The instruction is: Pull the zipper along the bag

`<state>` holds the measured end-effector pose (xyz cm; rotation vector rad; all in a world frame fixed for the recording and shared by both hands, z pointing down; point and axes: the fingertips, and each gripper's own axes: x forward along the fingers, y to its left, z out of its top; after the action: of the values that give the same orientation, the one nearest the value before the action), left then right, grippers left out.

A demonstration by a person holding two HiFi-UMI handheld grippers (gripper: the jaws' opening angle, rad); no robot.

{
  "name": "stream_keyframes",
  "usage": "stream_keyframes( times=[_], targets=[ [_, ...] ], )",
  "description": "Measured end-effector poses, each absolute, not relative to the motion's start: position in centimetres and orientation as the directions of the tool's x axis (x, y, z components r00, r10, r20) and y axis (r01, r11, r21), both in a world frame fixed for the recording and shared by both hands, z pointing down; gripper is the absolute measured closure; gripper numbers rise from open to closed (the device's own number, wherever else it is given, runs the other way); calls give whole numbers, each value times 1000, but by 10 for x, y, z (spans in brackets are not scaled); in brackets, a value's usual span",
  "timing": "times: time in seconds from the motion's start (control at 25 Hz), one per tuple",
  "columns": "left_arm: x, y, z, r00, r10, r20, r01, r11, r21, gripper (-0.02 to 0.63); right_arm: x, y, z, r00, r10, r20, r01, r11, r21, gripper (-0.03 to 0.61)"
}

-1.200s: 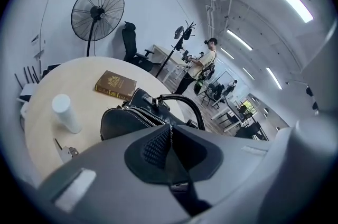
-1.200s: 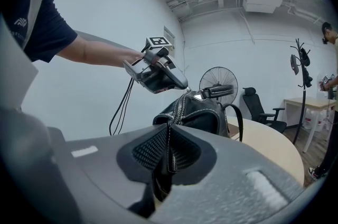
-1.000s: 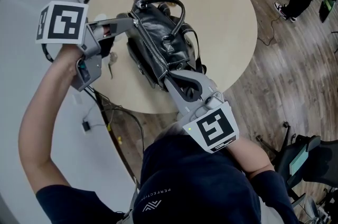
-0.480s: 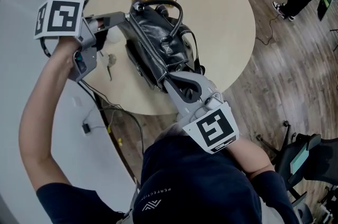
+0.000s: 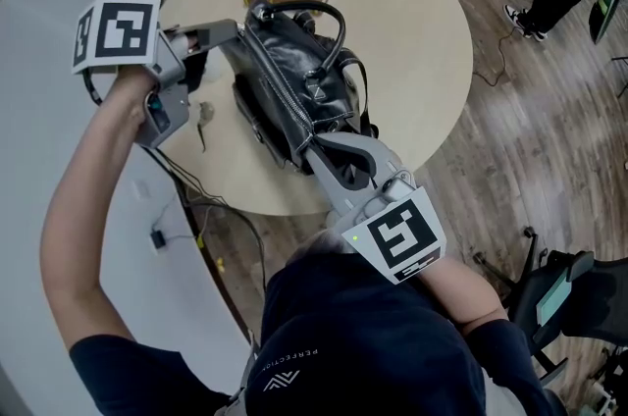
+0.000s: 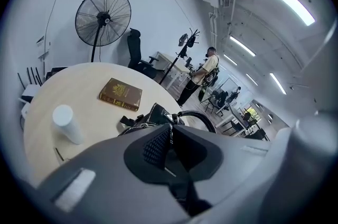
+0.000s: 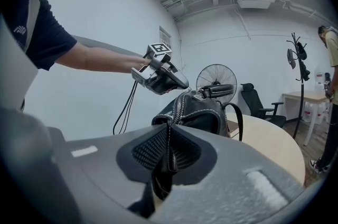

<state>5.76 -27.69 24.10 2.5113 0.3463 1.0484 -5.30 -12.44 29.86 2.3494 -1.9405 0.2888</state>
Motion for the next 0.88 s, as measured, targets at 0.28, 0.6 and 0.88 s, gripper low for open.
stream_keyframes(
  times=[0.28, 0.6, 0.88],
  targets=[
    [60, -275, 243, 730, 361, 580, 81, -889, 451, 582, -50, -126, 302, 184, -964, 193, -978, -199, -62, 548],
    [61, -271, 243, 733, 318, 602, 71, -915, 397, 580, -50, -126, 303, 180, -964, 194, -979, -194, -56, 538],
    [64, -264, 247, 745, 337, 575, 86, -904, 419, 577, -50, -126, 304, 172, -965, 198, -981, -187, -55, 528]
  ],
)
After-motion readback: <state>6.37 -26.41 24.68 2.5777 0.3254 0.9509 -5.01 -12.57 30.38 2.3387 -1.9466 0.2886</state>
